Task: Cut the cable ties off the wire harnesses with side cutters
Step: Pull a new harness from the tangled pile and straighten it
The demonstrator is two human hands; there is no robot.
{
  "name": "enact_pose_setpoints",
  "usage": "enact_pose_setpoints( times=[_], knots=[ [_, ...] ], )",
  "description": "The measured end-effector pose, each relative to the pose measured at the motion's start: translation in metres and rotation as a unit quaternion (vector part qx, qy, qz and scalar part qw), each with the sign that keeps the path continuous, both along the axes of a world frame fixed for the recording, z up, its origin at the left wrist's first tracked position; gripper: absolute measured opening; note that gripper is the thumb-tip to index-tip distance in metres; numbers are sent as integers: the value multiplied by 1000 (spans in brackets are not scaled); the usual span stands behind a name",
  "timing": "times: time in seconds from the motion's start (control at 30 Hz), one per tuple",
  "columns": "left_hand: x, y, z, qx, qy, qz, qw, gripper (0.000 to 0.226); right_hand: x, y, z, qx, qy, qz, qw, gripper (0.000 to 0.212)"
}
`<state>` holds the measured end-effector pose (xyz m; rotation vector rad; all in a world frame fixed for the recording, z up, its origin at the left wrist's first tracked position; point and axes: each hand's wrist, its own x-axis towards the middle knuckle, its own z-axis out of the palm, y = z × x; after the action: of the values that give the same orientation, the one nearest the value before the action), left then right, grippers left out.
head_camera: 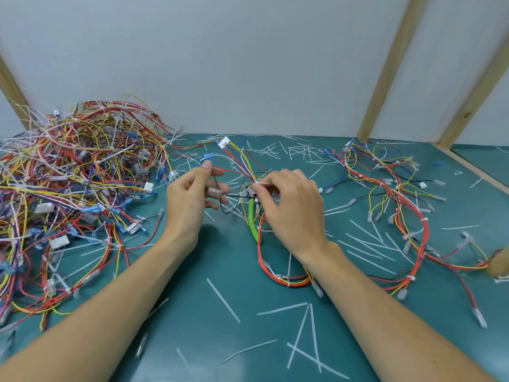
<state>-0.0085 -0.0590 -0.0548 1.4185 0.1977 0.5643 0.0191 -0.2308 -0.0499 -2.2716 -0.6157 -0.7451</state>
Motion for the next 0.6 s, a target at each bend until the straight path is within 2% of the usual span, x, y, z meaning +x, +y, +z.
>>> enact_pose_setpoints(
  times=[0.07,0.2,0.27,0.43,0.57,0.6],
  knots=[
    [1,3,1,-2,5,18,1000,27,1,-2,0,-10,-13,13,1000,17],
    [0,2,1,41,-10,-7,999,34,0,-1,1,-34,-39,35,998,16],
    [-2,0,1,45,-4,-12,999,30,0,0,0,-35,-46,49,997,16],
    [-3,2,0,11,-5,-10,1000,24,0,-1,0,-22,-53,62,996,13],
    [1,7,1,-23,4,-5,1000,7,0,-1,1,-22,-49,65,996,12],
    [1,9,2,-52,1,-10,999,14,0,-1,1,-24,-48,67,996,12]
  ],
)
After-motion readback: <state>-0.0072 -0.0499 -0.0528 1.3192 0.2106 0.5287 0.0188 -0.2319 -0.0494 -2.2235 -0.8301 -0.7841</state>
